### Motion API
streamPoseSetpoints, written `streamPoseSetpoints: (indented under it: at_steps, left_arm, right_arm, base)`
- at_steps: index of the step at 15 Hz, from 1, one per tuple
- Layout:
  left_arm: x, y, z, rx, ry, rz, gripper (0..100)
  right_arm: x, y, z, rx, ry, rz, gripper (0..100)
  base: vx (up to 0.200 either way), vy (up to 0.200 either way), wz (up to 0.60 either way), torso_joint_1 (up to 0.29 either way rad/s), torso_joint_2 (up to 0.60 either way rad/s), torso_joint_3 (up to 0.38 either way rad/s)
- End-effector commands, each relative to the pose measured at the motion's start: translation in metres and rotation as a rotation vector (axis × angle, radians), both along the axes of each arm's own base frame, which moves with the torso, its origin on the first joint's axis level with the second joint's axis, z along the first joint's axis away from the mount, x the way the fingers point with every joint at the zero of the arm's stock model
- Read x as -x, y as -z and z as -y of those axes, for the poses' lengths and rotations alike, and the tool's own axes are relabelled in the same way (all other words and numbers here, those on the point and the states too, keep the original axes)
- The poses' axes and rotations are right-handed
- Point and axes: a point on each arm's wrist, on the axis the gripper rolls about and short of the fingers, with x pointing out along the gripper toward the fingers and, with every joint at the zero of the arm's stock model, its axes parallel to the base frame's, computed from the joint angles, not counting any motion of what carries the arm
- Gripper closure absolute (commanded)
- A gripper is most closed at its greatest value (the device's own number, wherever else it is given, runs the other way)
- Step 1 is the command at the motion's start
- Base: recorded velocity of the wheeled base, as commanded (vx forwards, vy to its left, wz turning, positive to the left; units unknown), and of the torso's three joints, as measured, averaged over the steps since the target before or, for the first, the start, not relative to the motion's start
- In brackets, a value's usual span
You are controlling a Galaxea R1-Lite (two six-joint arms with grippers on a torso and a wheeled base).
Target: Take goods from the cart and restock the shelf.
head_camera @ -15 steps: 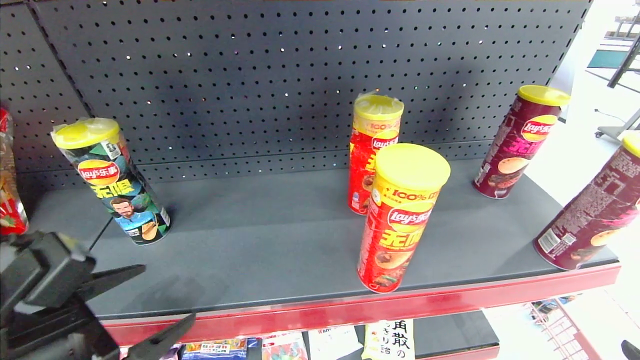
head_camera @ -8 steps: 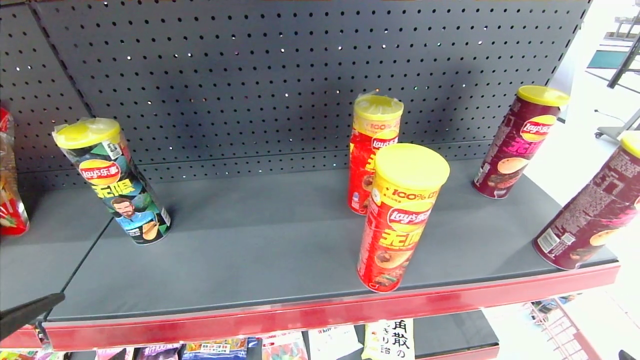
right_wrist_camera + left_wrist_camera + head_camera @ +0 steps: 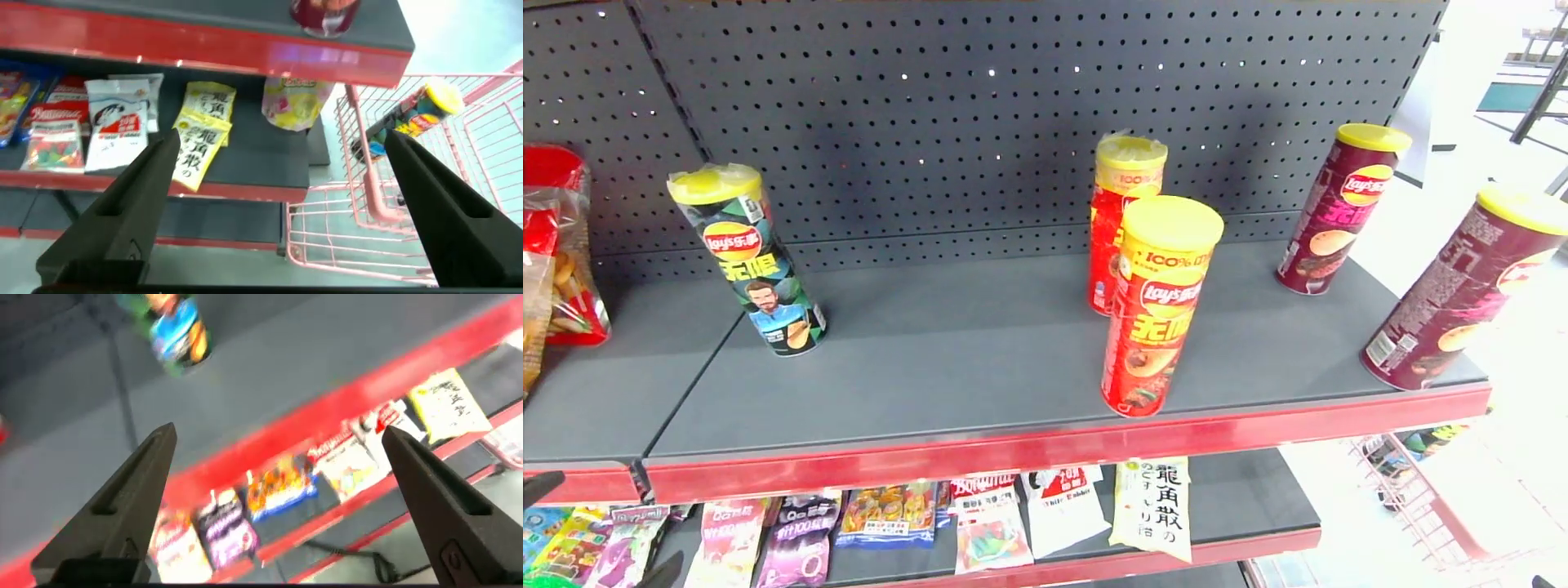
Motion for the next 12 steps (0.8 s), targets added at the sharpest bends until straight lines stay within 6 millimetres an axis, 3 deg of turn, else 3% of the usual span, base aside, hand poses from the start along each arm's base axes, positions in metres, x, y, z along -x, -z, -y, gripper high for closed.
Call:
streamPoseSetpoints:
  at_steps: [1,5,12]
  left_arm:
    - [0.0004,0.0000,-0.0004,0.002,-0.007,0.002,0]
    - [0.0025,-0.0008,-0.0029,0.005,-0.052,0.022,0]
    - [0.0065,-0.0004,-0.0046,0.011,-0.057,0.041,0]
  right_arm:
    - [0.0005,-0.0001,0.0002,0.001,0.000,0.004,0]
    - [0.0009,-0.0010,0.0004,0.004,0.003,0.010,0]
    - [0.0010,0.0006,0.0004,0.022,-0.001,0.001,0]
  base:
    - [-0.200,0.000,0.00,-0.002,0.00,0.002]
    - [0.000,0.000,0.00,0.000,0.00,0.000]
    - [0.000,-0.200,0.00,0.008,0.00,0.000]
